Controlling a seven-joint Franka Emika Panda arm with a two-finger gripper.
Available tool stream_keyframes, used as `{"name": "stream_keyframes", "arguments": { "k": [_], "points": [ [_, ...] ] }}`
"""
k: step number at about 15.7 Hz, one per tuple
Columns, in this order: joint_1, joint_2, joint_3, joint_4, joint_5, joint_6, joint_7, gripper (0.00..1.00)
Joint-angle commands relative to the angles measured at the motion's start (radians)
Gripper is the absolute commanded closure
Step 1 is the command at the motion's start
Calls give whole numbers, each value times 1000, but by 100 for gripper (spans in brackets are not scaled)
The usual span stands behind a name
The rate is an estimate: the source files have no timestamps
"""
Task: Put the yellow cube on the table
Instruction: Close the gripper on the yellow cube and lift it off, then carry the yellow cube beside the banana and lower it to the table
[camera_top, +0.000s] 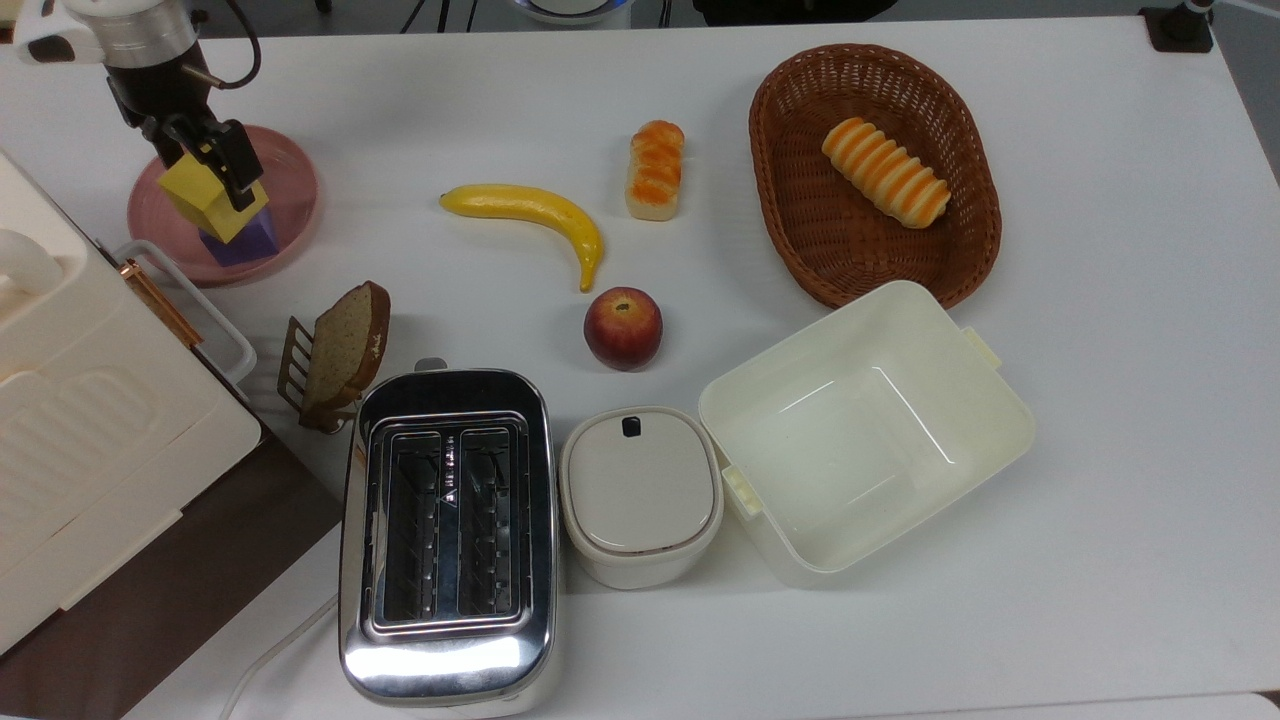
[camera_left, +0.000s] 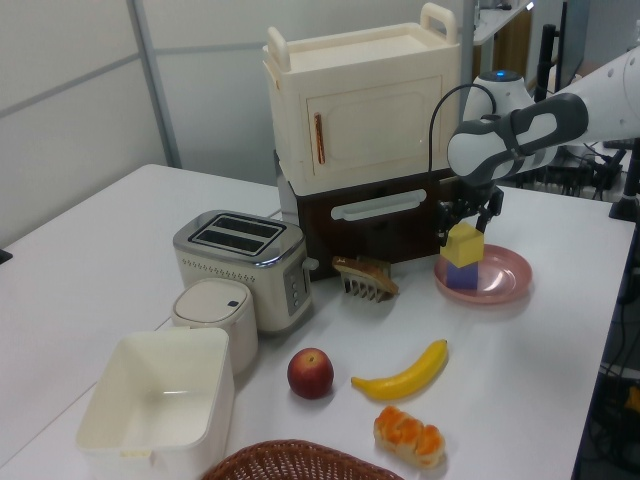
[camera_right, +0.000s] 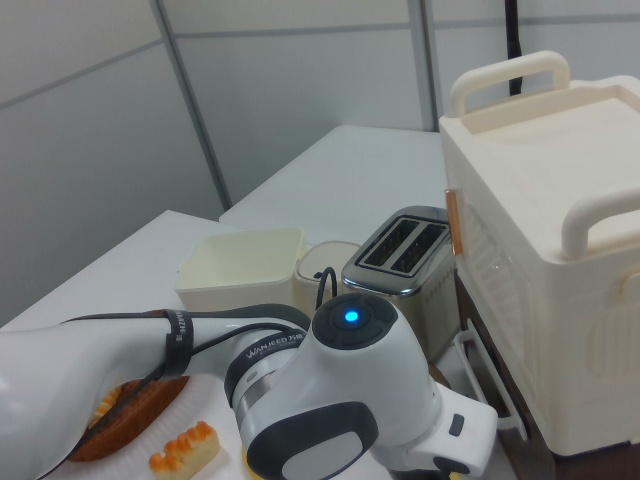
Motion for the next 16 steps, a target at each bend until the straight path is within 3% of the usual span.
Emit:
{"name": "stream_keyframes", "arguments": {
  "k": [1, 5, 6, 16],
  "points": [
    [0, -7, 0, -17, -17, 28, -27, 30],
    [-3, -8, 0, -17, -15, 27, -76, 72],
    [-3, -8, -2, -17, -15, 28, -95, 76],
    [9, -96, 1, -22, -5, -55, -93, 79]
  ]
}}
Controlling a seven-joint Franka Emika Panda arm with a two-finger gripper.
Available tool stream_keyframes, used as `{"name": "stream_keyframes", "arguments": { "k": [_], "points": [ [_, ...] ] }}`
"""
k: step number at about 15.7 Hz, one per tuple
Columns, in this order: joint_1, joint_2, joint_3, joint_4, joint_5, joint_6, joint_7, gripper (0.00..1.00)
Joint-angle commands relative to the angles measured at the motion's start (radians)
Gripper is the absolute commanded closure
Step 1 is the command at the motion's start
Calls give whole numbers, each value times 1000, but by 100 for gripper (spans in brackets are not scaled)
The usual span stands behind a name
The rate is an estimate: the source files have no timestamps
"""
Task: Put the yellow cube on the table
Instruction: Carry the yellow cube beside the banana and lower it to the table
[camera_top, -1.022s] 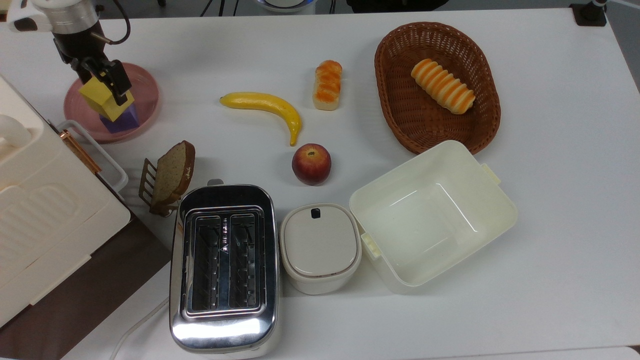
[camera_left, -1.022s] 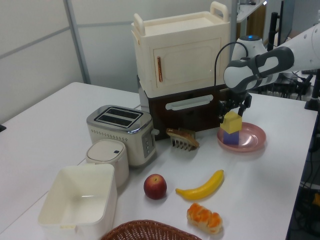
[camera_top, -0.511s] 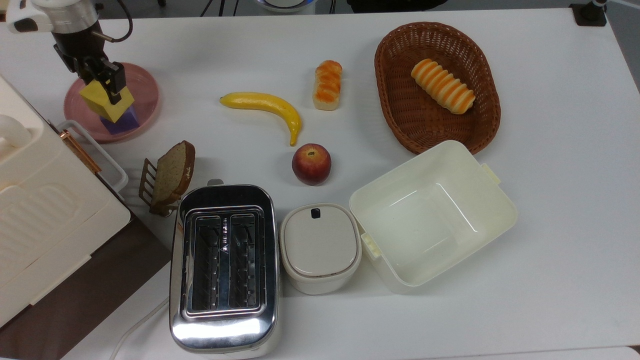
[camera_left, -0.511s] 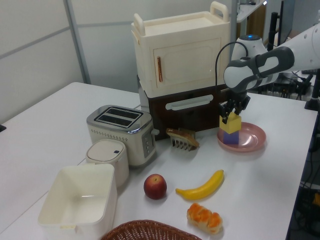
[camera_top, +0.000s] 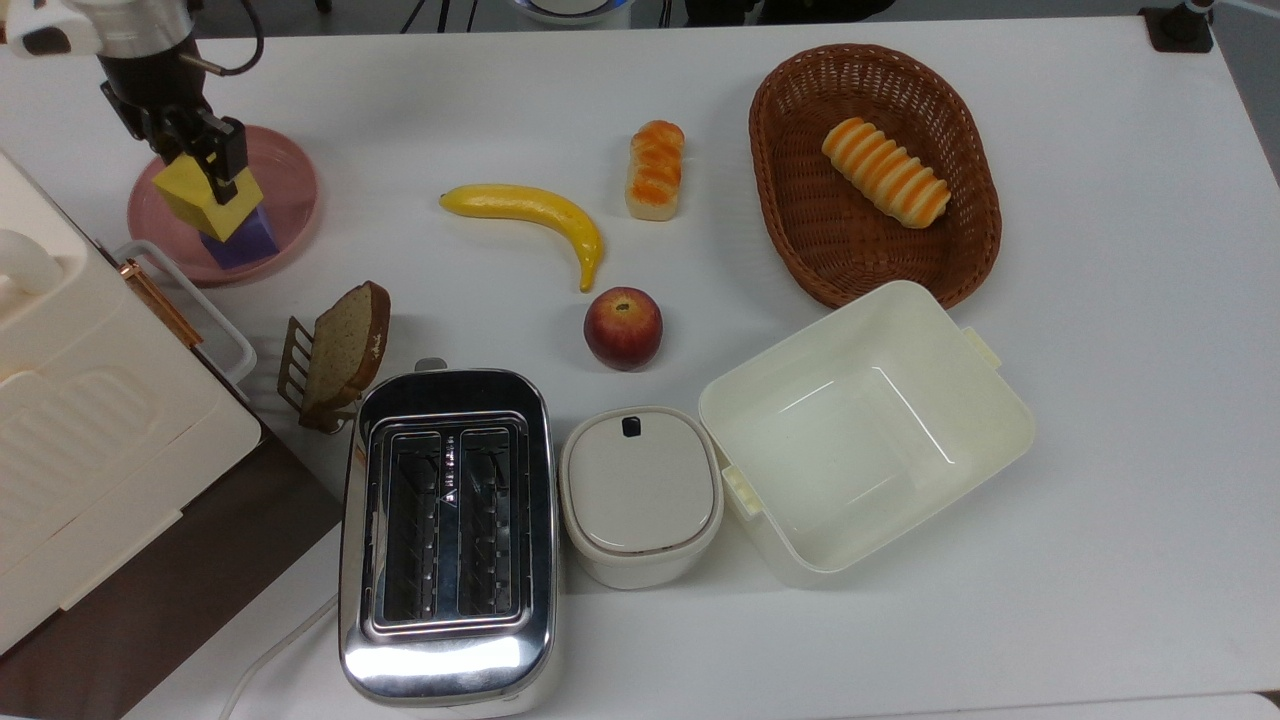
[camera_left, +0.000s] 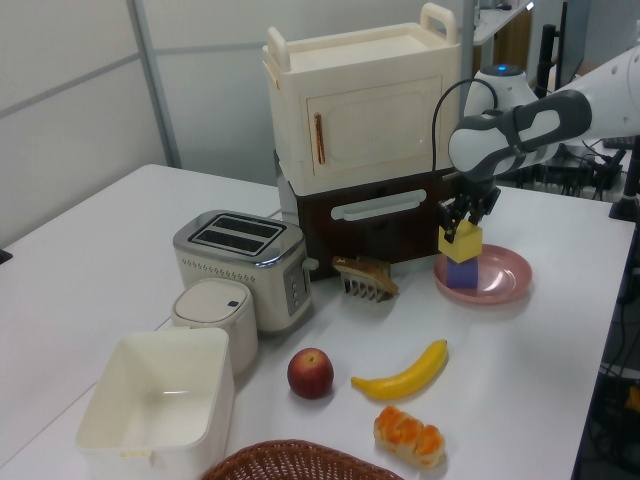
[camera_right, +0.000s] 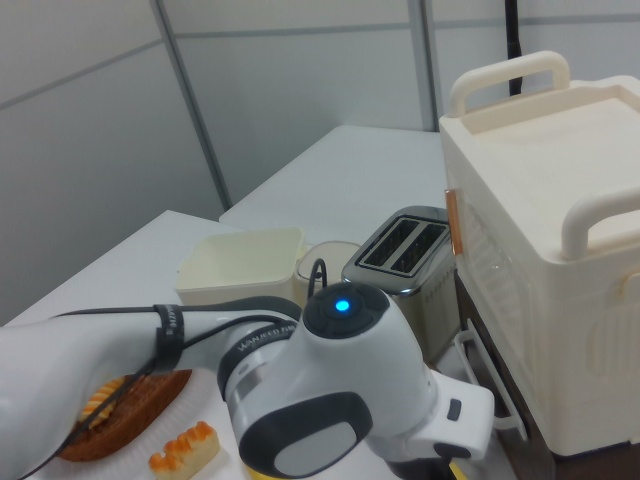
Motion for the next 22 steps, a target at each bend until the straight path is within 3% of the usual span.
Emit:
{"name": "stream_keyframes", "arguments": {
  "k": [1, 5, 9, 14, 22],
  "points": [
    [17, -85, 8, -26, 5, -66, -10, 79],
    [119, -114, 11, -18, 59, -103, 63, 78],
    [240, -116, 28, -10, 58, -128, 202, 78],
    [359, -88, 32, -9, 33, -128, 275, 77],
    [406, -10, 31, 25, -64, -122, 345, 75]
  ]
}}
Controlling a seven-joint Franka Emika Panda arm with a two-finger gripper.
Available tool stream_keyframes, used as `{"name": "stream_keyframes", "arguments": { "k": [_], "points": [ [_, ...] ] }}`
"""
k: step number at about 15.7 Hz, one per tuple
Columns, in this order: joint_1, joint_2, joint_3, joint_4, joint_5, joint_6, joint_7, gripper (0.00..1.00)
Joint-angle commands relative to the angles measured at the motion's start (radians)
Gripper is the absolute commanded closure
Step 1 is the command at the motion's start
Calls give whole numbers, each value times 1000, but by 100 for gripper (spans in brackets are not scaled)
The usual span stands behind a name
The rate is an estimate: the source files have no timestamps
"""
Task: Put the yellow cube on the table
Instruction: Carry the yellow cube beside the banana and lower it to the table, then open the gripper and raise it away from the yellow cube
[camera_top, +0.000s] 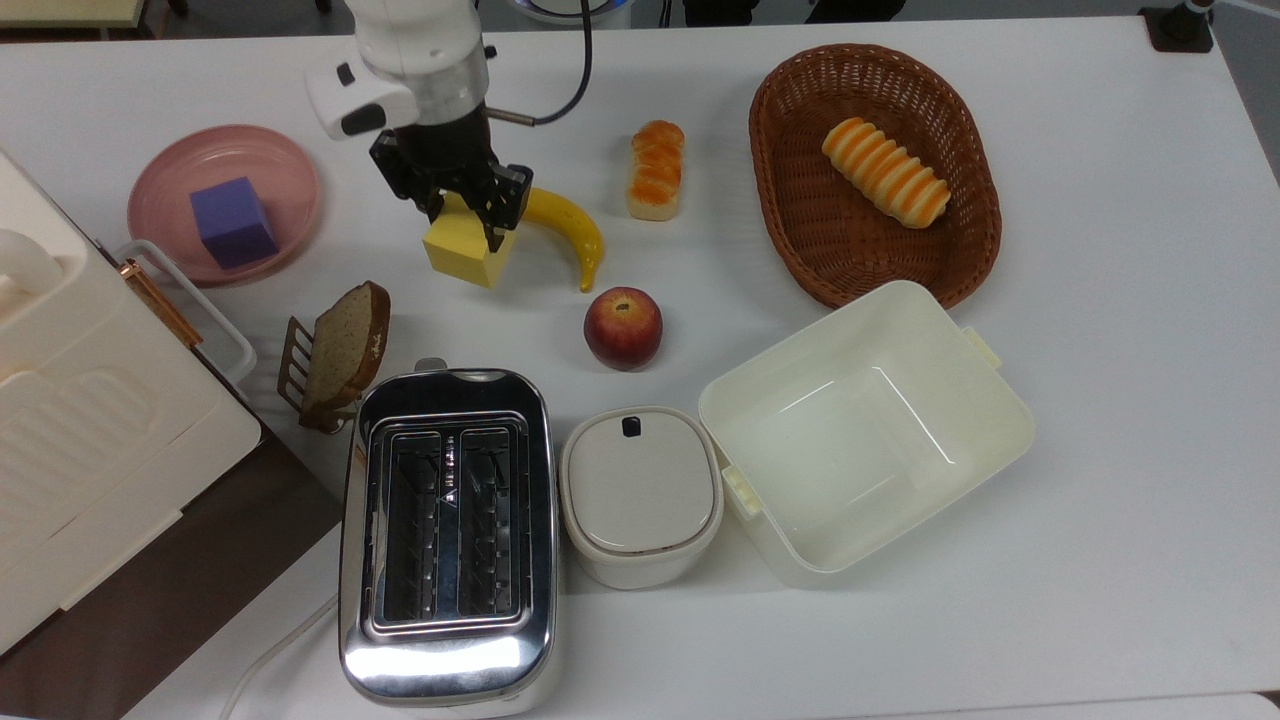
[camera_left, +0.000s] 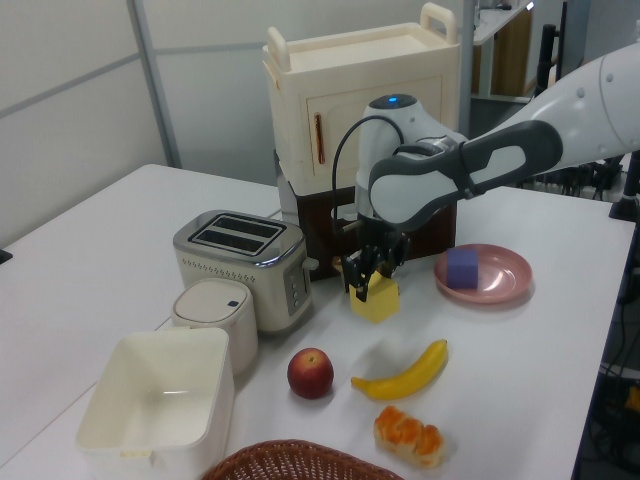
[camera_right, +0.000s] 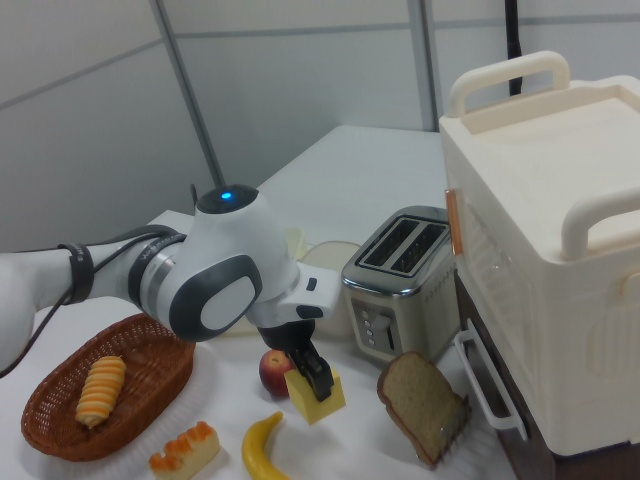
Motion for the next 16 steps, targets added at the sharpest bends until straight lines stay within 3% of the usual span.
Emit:
{"name": "stream_keyframes", "arguments": {
  "k": [1, 2, 4, 11, 16],
  "points": [
    [14, 17, -10, 22, -32, -12, 38, 75],
    [14, 17, -10, 22, -32, -14, 38, 67],
    [14, 17, -10, 22, -32, -14, 41, 0],
    [14, -6, -10, 38, -49, -40, 66, 0],
    [5, -104, -9, 149, -60, -300, -5, 0]
  ]
}}
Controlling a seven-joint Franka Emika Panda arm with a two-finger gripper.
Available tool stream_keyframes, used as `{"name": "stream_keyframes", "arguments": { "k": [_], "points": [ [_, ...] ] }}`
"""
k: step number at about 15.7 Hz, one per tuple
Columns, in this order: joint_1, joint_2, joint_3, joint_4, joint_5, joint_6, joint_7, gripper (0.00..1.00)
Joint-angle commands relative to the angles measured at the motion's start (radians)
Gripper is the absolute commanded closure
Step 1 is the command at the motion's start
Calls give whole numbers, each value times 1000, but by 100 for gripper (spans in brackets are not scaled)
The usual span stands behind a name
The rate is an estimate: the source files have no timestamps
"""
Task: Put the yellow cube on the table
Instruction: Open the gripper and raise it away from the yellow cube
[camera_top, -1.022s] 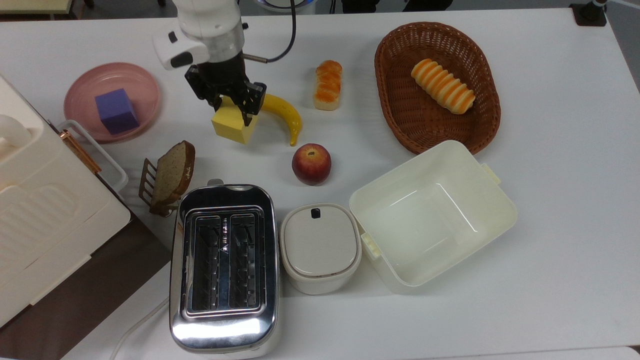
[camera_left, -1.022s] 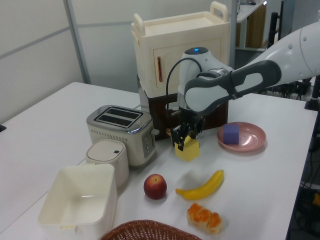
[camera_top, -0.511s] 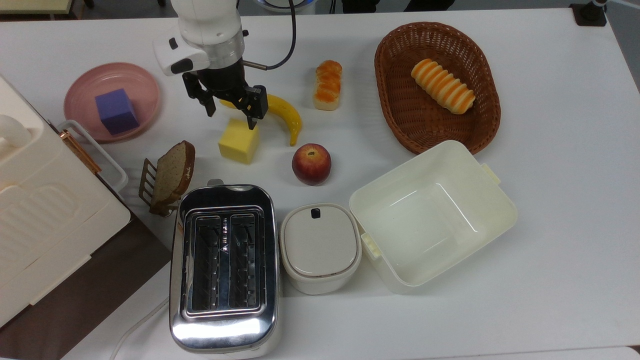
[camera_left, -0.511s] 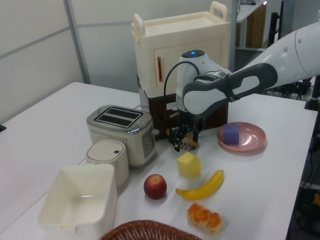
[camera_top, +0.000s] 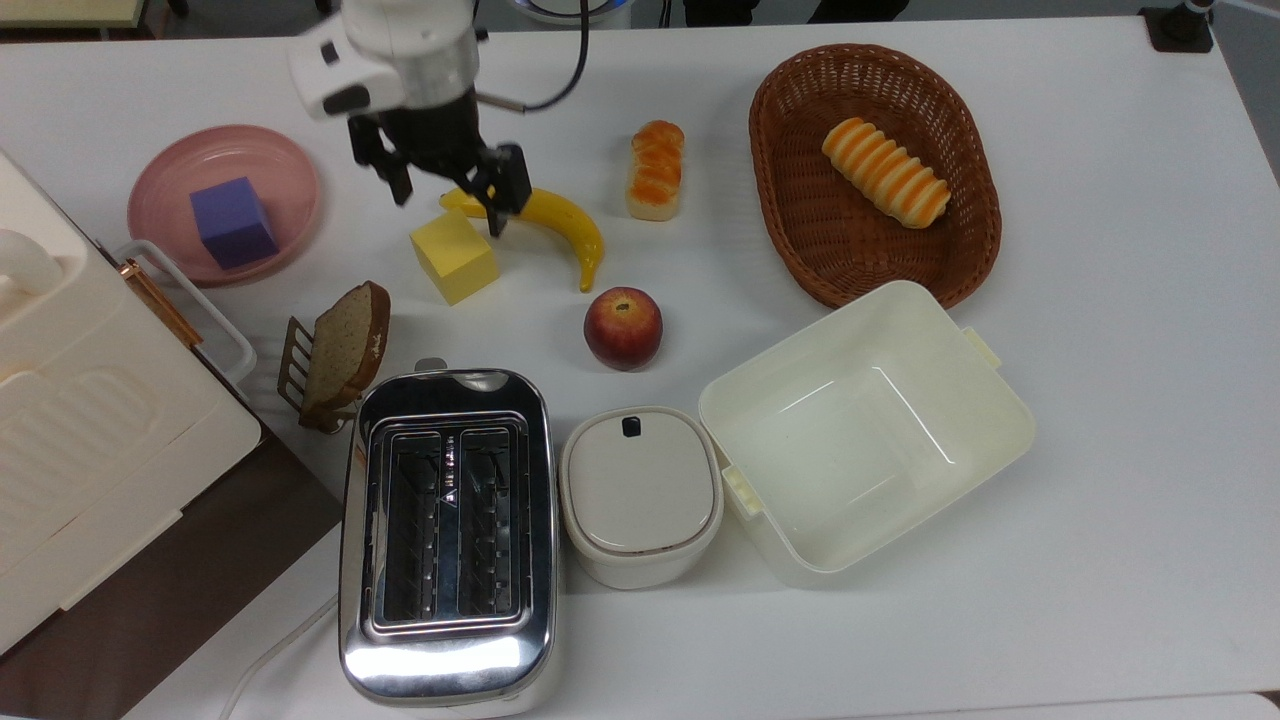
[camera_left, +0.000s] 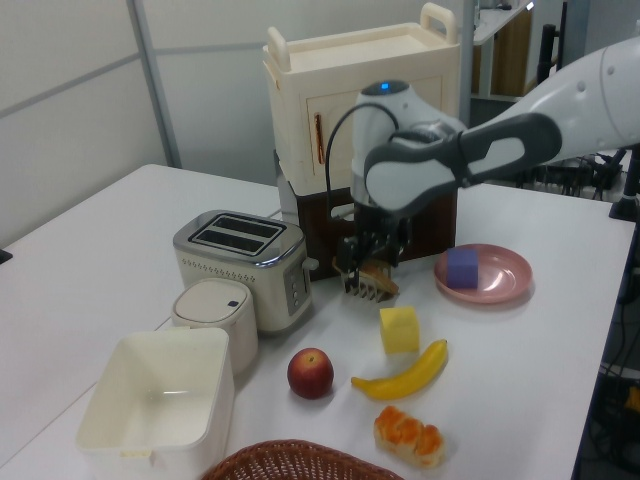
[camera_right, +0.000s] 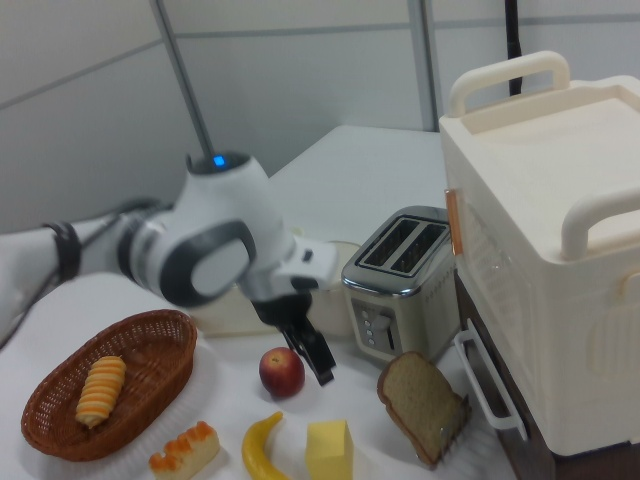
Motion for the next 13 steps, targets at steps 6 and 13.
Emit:
{"name": "stream_keyframes", "arguments": {
  "k": [6, 13],
  "points": [
    [23, -112, -13, 182, 11, -346, -84, 0],
    [165, -113, -165, 199, 16, -365, -87, 0]
  ]
}}
